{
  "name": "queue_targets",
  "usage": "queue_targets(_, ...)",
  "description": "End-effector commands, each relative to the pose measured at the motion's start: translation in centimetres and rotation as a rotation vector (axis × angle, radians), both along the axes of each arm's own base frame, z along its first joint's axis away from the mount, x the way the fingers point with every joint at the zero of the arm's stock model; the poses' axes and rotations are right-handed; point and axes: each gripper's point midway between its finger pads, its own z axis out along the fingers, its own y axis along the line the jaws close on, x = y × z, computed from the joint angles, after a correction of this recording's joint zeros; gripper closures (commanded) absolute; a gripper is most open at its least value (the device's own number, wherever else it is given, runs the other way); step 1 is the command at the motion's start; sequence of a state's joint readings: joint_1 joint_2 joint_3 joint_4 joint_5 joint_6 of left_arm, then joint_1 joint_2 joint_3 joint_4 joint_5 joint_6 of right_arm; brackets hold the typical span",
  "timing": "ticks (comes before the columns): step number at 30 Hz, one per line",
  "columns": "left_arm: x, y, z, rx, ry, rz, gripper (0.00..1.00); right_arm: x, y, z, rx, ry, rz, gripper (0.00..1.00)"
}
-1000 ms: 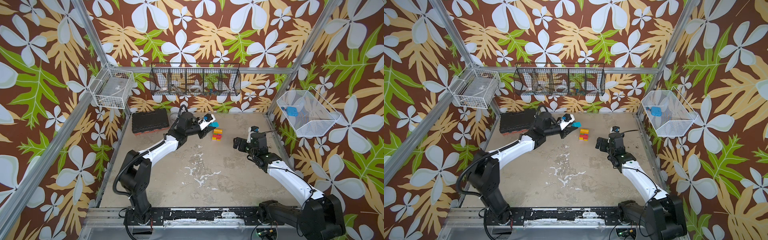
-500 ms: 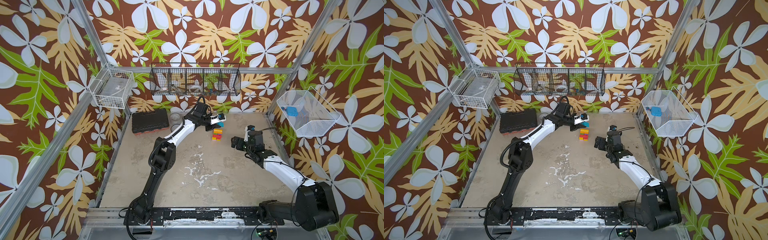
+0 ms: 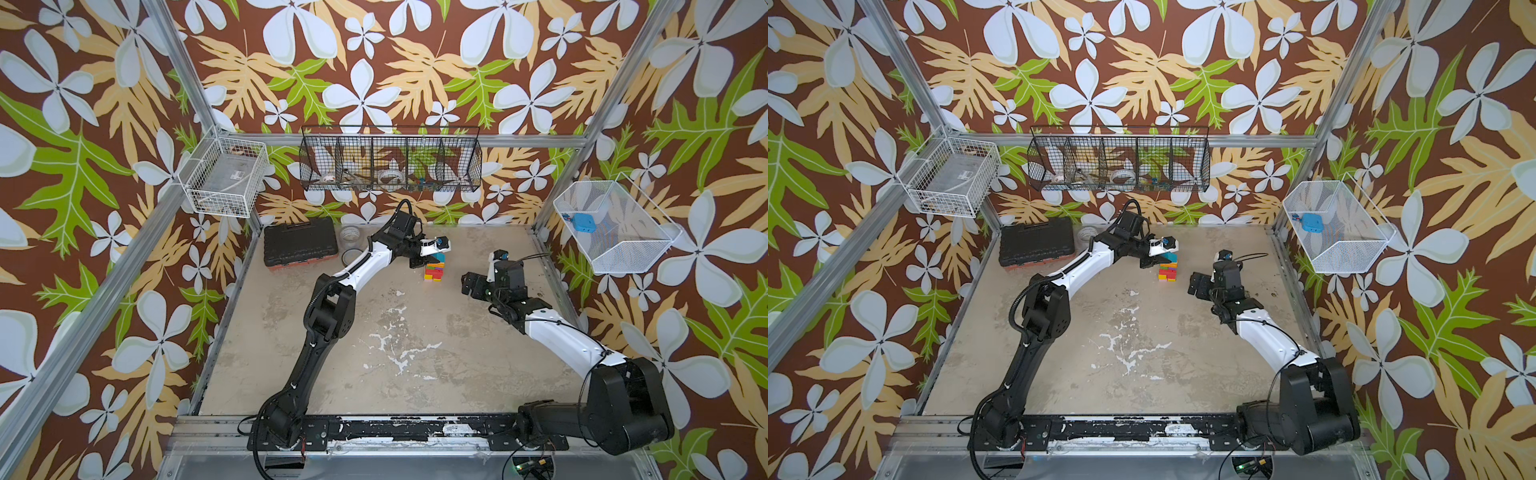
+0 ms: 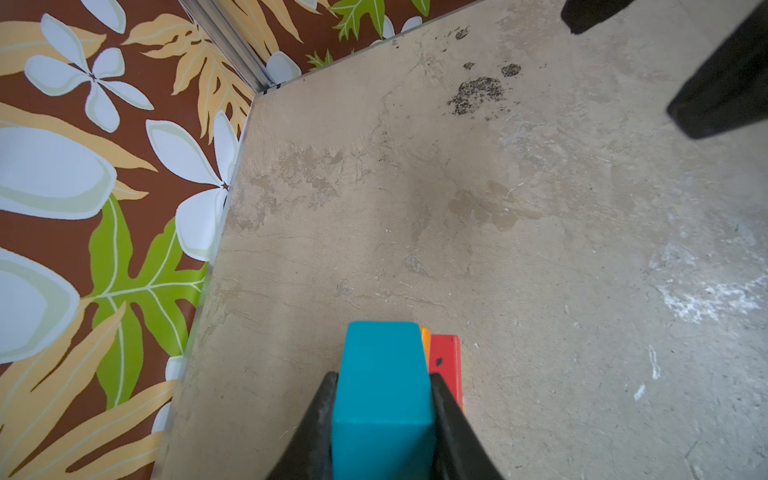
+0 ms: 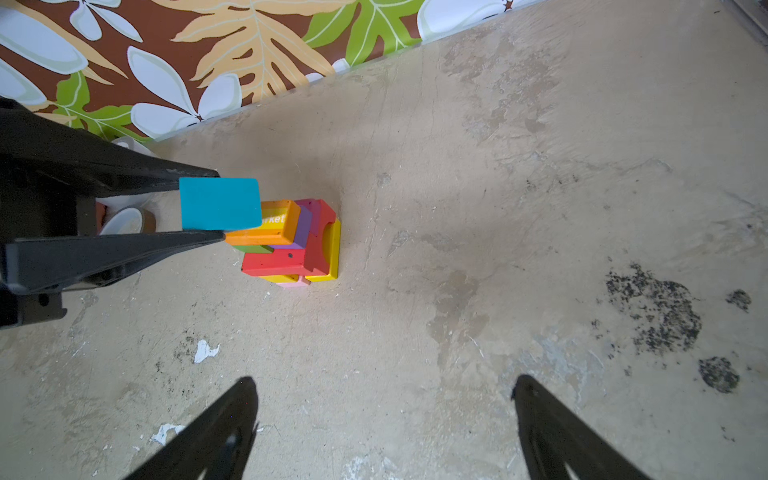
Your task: Build the wood block tower
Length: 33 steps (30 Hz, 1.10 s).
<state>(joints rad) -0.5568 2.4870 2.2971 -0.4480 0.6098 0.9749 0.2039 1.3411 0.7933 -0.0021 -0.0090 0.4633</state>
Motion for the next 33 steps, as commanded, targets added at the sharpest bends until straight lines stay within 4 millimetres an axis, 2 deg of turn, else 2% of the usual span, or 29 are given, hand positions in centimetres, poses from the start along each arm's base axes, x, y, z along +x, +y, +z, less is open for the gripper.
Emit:
queue_targets(1, 0.0, -0.1, -0.3, -0.002, -0.01, -0.017, 1.0, 0.3, 0.2, 0.5, 0.003, -0.02, 0.009, 0.05)
queue_targets(8, 0.3, -0.1, -0.5, 0.006, -0.028, -0.013, 1.0, 0.4, 0.2, 0.5, 0.003, -0.018, 0.009, 0.05)
queue_targets(12, 0.6, 0.1, -1.1, 0.02, -0.036, -0.005, 0.93, 0.5, 0.2, 0.3, 0.002, -0.014, 0.01, 0.05)
queue_targets(17, 0.7, 0.1, -1.5, 0.029, -0.041, -0.005, 0.91, 0.6, 0.3, 0.2, 0.003, -0.009, 0.012, 0.05)
queue_targets(23, 0.7, 0.0, -1.6, 0.028, -0.042, -0.007, 0.8, 0.7, 0.4, -0.1, 0.006, -0.001, 0.016, 0.05)
queue_targets(33, 0.6, 0.1, -1.4, 0.022, -0.052, 0.003, 0.54, 0.7, 0.5, -0.2, 0.009, 0.005, 0.018, 0.05)
